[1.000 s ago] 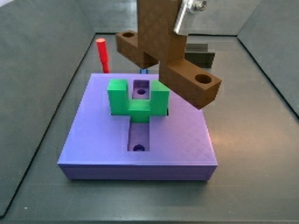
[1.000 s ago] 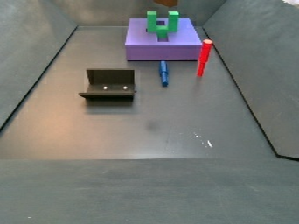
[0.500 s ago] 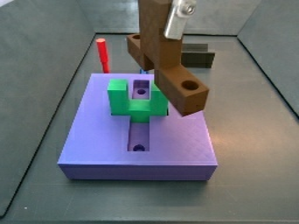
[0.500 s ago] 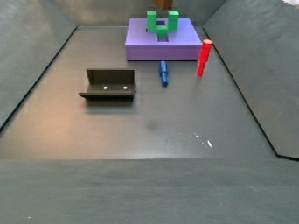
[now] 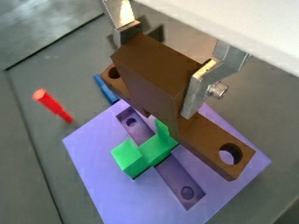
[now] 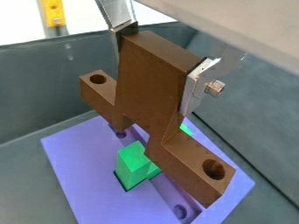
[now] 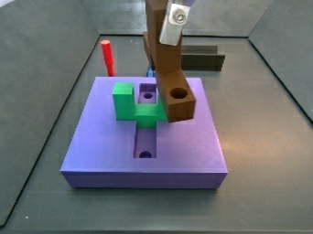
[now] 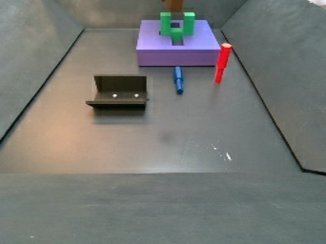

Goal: Pick up the brown object. Move up. Place the brown object on the fixture. Regrasp the brown object. Move to above the board. Insert the brown object.
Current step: Insert the brown object.

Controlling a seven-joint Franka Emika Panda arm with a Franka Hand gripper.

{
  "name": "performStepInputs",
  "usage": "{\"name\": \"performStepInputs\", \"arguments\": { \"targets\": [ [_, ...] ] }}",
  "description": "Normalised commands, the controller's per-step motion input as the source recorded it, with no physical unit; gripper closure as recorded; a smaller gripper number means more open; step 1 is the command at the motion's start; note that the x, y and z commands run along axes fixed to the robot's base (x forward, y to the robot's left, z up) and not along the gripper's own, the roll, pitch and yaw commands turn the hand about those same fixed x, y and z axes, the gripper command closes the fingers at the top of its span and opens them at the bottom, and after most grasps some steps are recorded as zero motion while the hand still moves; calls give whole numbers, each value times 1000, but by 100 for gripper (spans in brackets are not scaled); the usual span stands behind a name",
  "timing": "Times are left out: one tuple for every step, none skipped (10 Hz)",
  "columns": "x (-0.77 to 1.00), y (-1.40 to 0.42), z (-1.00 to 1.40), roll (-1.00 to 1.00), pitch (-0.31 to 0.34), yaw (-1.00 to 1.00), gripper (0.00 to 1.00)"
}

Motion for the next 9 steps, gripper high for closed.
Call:
{"name": "performStepInputs", "arguments": {
  "targets": [
    [37,0,-166,-184,223,-831,100],
    [0,0,-60,-187,156,-571,100],
    [-106,0,-34,-13,37,-274,100],
    [-143,51,0,0,9,-243,100],
    [-226,126,0,0,0,-180,100],
    [-326,111,0,3,-49,-91,100],
    [-303,0,-177,310,-54,-94,100],
    [-211,0,-249,287,-36,0,100],
    [0,-34,-189,99,-4,60,100]
  ]
}}
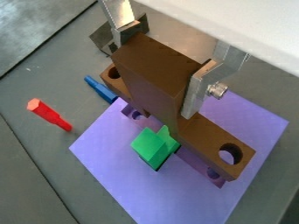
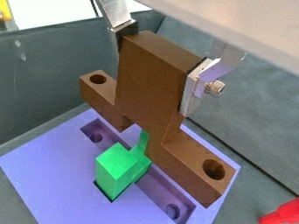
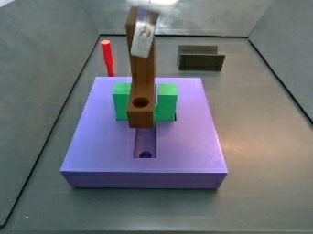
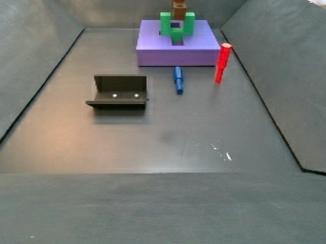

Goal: Pick up the brown object. Move up. Place the brown object on the fixture. Regrasp the brown object. Move to above the board. Insert the brown object.
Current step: Insert the brown object.

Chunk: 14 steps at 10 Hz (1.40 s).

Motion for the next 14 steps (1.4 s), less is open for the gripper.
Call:
{"name": "performStepInputs", "arguments": {
  "targets": [
    [0,0,-209,6,0,17,100],
    [0,0,-197,-16,0,11,100],
    [0,0,-177,-76,0,29,100],
    [0,0,-197,-74,0,31,100],
    [0,0,-209,-73,0,34,100],
    [43,0,-351,0,0,3,100],
    [91,0,-426,0,0,3,100],
    [126,0,-411,0,0,0,100],
    [3,0,-391,0,0,0,100],
    [0,0,-326,0,0,0,100],
    [0,26,-240,-14,0,0,100],
    [80,26,-234,0,0,26,100],
    [214,83,-231,0,0,57,100],
    [154,46,-223,0,0,31,100]
  ]
}}
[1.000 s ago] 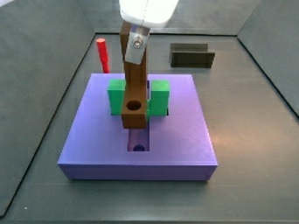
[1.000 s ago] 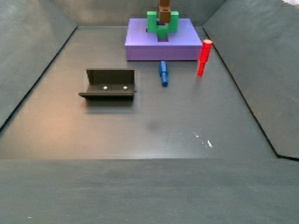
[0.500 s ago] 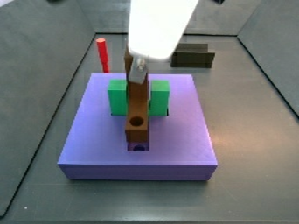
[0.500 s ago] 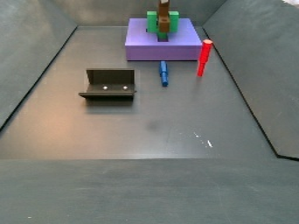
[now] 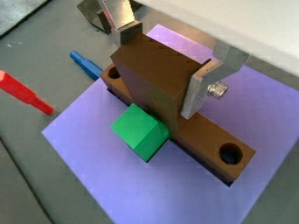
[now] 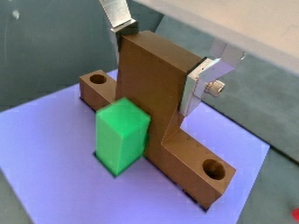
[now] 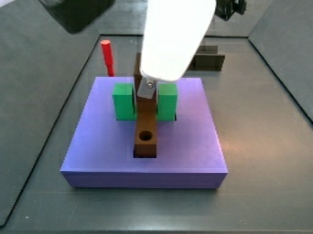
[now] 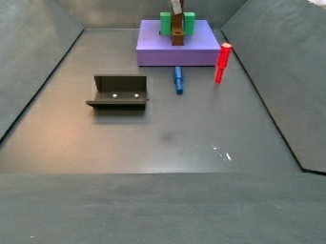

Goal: Pick up the brown object. Move up. Place the brown object on the fixture. Regrasp the brown object. Move to above the board. Insert the brown object.
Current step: Insert the brown object.

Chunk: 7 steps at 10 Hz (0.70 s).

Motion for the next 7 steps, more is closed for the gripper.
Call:
{"name": "performStepInputs", "arguments": {
  "targets": [
    [109,0,-220,0,0,0,100],
    [0,0,-234,0,0,0,100],
    [-60,0,-166,0,0,9,100],
    [-57,0,-206,0,-9,0,100],
    [-43,0,-471,0,-34,0,100],
    [-154,0,-691,0,-91,0,100],
    [-109,0,-546,0,-67,0,100]
  ]
}}
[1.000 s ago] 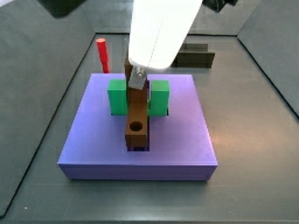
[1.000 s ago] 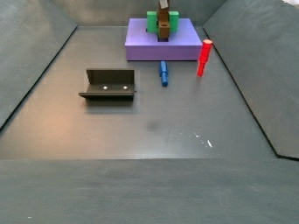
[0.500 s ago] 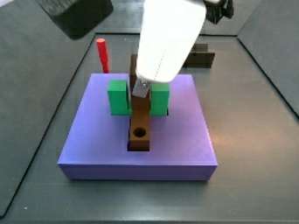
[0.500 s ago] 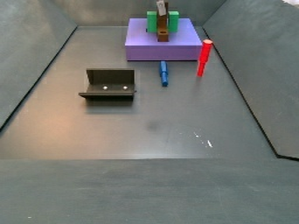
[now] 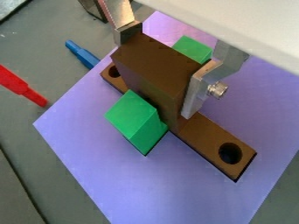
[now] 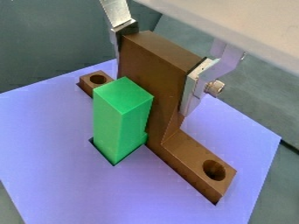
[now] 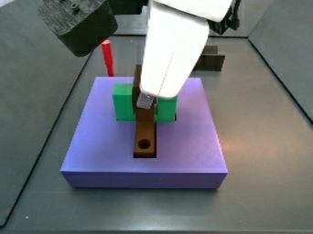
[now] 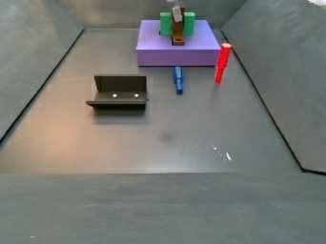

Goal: Pick up the brown object. Move up. Place the brown object on the fixture. Regrasp the brown object. Move to above the board. Insert the brown object.
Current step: Insert the brown object.

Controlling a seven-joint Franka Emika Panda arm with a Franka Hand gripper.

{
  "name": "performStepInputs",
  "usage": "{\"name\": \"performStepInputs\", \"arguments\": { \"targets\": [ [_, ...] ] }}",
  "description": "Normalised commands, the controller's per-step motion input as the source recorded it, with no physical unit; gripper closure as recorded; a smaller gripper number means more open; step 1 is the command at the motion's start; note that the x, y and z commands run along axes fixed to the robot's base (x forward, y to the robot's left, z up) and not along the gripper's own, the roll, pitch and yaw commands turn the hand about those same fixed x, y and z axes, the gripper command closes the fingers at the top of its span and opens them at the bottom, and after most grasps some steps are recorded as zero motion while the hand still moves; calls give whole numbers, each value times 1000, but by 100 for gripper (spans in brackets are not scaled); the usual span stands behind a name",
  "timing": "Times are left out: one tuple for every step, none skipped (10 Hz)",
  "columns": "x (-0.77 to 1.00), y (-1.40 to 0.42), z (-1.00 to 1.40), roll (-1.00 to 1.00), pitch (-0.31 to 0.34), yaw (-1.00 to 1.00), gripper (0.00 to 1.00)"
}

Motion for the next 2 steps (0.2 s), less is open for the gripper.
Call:
{"name": "performStepInputs", "arguments": {
  "targets": [
    [0,0,-71,0,0,0,100],
    [0,0,0,0,0,0,100]
  ]
}}
